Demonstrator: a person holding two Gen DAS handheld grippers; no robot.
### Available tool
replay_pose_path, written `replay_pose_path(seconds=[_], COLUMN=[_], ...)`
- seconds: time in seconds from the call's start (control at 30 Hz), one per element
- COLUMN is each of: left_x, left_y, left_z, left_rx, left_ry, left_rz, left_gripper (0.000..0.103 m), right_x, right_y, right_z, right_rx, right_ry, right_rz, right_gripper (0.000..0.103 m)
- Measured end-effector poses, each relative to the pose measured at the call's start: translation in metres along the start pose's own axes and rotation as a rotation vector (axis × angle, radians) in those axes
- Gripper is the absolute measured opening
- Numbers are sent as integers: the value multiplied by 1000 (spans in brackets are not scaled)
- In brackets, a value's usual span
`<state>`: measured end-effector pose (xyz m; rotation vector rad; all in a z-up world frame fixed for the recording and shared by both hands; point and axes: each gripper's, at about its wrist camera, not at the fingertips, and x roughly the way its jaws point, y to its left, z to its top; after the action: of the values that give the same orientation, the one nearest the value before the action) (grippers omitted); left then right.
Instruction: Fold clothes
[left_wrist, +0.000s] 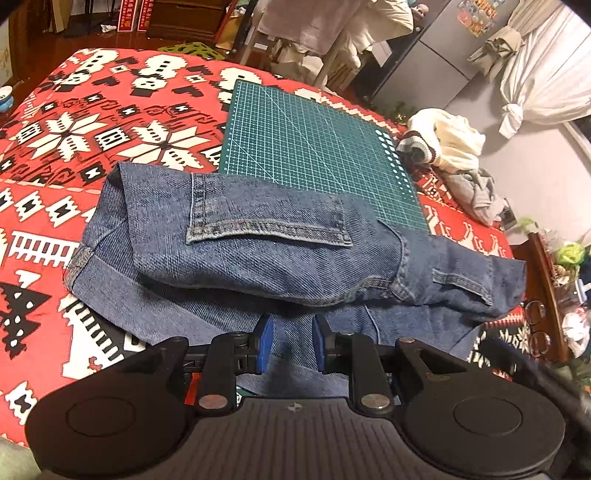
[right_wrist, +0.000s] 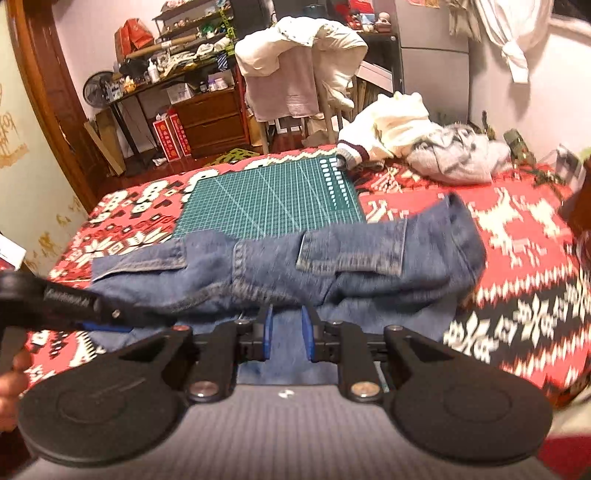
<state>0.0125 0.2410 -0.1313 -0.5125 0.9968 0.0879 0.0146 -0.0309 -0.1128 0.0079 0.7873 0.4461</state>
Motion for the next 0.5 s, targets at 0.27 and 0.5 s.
replay_pose_path(seconds=[0.27, 0.5], left_x=[10, 15], left_y=[1, 2], left_z=[3, 9], left_rx=[7, 3], left_ry=[18, 11], left_rz=[31, 53], left_gripper=[21, 21], right_x=[64, 88], right_y=[-22, -35], right_z=[19, 33], right_rx=[34, 29], right_ry=[163, 163], right_rz=[-8, -10], right_gripper=[20, 20])
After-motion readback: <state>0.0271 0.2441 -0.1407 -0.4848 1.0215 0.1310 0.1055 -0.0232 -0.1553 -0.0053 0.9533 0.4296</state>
